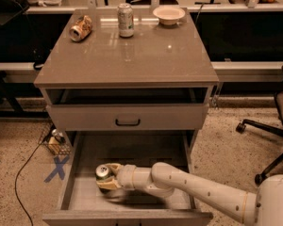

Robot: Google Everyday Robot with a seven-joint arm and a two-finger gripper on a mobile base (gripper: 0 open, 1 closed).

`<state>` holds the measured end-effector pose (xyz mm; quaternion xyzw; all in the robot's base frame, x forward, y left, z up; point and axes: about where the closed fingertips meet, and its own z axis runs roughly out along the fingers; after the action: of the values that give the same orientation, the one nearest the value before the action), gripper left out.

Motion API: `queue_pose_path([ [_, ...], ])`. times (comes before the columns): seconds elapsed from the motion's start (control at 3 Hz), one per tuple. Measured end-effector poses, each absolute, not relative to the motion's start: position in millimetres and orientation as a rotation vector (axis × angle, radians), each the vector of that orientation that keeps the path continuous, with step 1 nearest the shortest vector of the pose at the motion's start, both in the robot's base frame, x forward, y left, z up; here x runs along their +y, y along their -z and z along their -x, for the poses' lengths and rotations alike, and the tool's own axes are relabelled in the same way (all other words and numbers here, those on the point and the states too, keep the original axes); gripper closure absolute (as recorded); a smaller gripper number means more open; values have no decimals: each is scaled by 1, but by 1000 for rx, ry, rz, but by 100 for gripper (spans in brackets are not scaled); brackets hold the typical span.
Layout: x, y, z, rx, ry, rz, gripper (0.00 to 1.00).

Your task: Pick green can from middle drawer and place on counter

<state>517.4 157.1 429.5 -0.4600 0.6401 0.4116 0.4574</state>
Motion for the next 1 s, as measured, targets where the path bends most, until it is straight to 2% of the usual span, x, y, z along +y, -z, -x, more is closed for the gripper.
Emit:
queue_pose_path([
  [0.33, 124, -451, -518, 1521, -1031, 1070, 96],
  [1.0, 19, -539, -515, 1408, -974, 1087, 100],
])
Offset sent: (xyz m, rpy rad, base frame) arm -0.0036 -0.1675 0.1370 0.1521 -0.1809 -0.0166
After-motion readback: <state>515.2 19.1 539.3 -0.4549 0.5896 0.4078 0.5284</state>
